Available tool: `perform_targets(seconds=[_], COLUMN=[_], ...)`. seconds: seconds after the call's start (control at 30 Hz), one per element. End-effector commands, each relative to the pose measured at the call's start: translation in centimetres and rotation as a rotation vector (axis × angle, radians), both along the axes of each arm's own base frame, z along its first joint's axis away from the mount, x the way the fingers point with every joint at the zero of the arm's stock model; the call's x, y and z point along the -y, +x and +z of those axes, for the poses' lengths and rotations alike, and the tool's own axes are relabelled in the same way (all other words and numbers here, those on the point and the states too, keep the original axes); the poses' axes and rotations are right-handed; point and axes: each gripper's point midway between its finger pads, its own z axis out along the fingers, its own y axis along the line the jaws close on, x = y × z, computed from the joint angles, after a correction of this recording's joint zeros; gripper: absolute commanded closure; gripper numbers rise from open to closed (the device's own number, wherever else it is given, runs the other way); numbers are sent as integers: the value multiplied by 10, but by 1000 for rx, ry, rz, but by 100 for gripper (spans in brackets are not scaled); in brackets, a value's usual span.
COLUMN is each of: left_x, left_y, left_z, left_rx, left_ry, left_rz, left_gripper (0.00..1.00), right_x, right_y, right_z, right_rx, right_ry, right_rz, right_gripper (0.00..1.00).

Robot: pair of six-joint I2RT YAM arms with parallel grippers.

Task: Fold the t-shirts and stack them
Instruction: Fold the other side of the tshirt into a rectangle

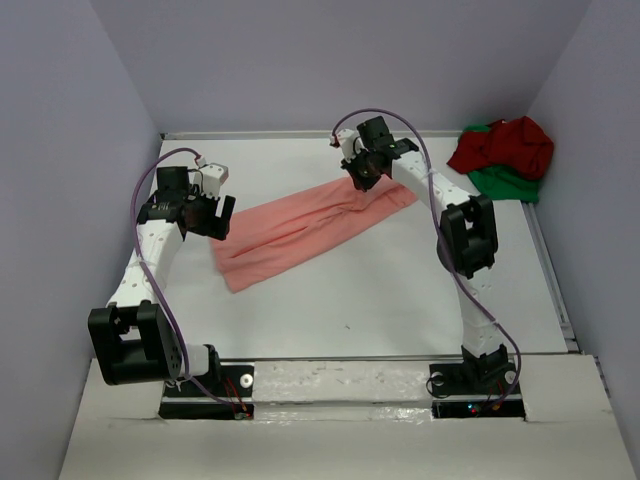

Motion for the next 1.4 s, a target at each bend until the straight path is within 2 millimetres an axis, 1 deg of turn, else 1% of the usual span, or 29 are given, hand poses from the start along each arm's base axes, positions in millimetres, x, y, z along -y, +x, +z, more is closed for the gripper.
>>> perform_targets(seconds=[0.0,0.07,0.1,0.13,0.17,0.2,0.27,0.37,0.4,0.47,0.53,0.67,0.7,0.83,0.97,1.17,1.2,1.23,1.3,1.33,1.37], left_x=[2,2,2,2,2,2,2,2,2,2,2,3,3,3,3,3,3,3,3,2,2], left_y=[-2,-2,-2,-2,-2,-3,-3,-2,-2,-2,-1,-1,-1,-2,-2,-2,-2,-2,-2,-2,-2], left_z=[8,9,9,10,9,9,9,9,9,10,9,9,9,8,8,7,7,8,8,7,8], left_rx=[21,23,23,25,23,23,23,22,21,21,21,18,18,17,17,14,15,17,17,15,17], left_ry=[-4,-5,-4,-4,-3,-4,-4,-4,-5,-4,-6,-7,-7,-7,-6,-8,-6,-6,-6,-5,-5], left_rz=[-12,-13,-12,-12,-11,-12,-10,-12,-11,-12,-12,-11,-13,-13,-12,-13,-12,-12,-12,-11,-11], left_gripper=[10,10,10,10,10,10,10,10,10,10,10,10,10,10,10,10,10,10,10,10,10], right_x=[-10,-12,-5,-3,4,-8,-5,-5,-2,-6,-8,-8,-10,-8,-5,5,8,10,17,27,30], right_y=[11,11,17,21,25,17,18,16,17,10,2,-10,-15,-25,-25,-13,-11,-5,2,8,16], right_z=[73,74,75,81,81,84,82,73,74,72,66,56,55,44,31,22,20,21,21,18,20], right_rx=[110,107,117,119,96,52,35,9,-11,-45,-80,-135,-148,-205,-219,-188,-176,-153,-119,-93,-56], right_ry=[172,182,180,204,238,303,306,299,324,343,336,320,323,310,284,228,209,200,173,129,119], right_rz=[-10,-14,-36,-59,-76,-39,-43,-46,-56,-33,3,45,78,88,79,29,15,0,-32,-87,-105], right_gripper=[100,100,100,100,100,100,100,100,100,100,100,100,100,100,100,100,95,80,72,67,60])
